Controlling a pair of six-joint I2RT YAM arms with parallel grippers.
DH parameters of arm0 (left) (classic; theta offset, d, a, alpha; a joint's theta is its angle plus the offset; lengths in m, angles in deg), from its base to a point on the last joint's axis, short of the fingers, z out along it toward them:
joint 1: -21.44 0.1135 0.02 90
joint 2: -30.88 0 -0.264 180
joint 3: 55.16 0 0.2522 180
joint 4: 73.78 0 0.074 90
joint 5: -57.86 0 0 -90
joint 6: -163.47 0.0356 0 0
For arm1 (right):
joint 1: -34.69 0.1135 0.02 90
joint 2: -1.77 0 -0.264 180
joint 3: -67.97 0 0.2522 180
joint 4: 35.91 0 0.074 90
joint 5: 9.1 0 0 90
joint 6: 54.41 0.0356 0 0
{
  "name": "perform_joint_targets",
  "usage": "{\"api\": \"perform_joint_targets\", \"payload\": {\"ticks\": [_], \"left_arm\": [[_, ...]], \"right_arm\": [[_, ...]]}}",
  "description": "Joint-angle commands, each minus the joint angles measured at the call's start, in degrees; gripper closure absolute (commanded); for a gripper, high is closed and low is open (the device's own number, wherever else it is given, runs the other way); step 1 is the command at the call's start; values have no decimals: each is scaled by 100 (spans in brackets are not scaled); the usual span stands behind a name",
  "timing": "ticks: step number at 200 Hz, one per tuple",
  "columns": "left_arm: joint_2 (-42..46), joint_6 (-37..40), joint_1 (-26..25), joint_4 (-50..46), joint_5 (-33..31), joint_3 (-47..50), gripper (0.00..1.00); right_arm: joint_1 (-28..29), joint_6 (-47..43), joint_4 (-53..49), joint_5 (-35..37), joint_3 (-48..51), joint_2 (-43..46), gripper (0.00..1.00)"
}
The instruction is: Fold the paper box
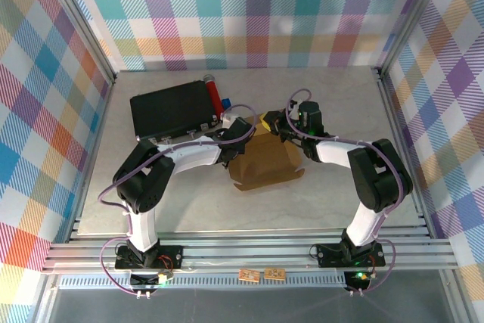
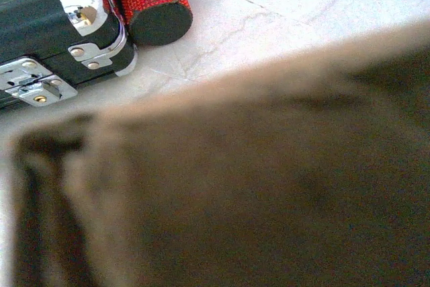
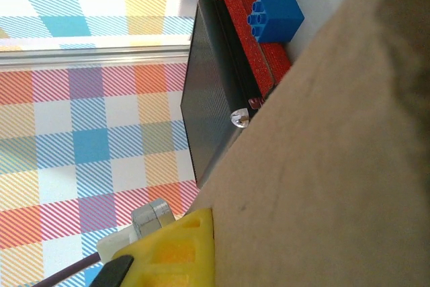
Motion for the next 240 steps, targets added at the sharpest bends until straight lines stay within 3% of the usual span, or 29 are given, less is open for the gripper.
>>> {"api": "perform_joint_targets", "payload": {"ticks": [1,15,28,44,76,96,117,153,203,227,240], "left_arm": [[-264,-194,91,-483,-364,-79,100],[-346,-194,91,-528,-390,-149,100],[-423,-152,94,-578,-448,-236,85],[-486,-96,100,-573,-517,-326,79],[-655,52,182,-498,-568,-493,76],[-775,61,249,-494,-578,-565,79],[-833,9,284,-589,-771,-635,100],[-1056,-650,293,-1634,-1474,-1106,100],[-1116,-834,293,-1892,-1417,-1160,100],[-990,-609,294,-1717,-1374,-1052,100],[-859,-388,309,-1536,-1245,-958,100]], "right_arm": [[114,-13,-393,-280,228,-107,100],[114,-7,-411,-276,226,-124,100],[113,9,-430,-290,212,-141,100],[114,17,-426,-293,191,-158,100],[114,39,-438,-314,139,-229,100],[114,69,-431,-322,111,-280,100],[114,76,-446,-295,80,-271,100],[113,63,-715,-14,65,-45,100],[114,89,-953,49,-79,-23,100],[114,120,-1203,122,-55,193,90],[105,127,-1602,334,-50,561,79]]}}
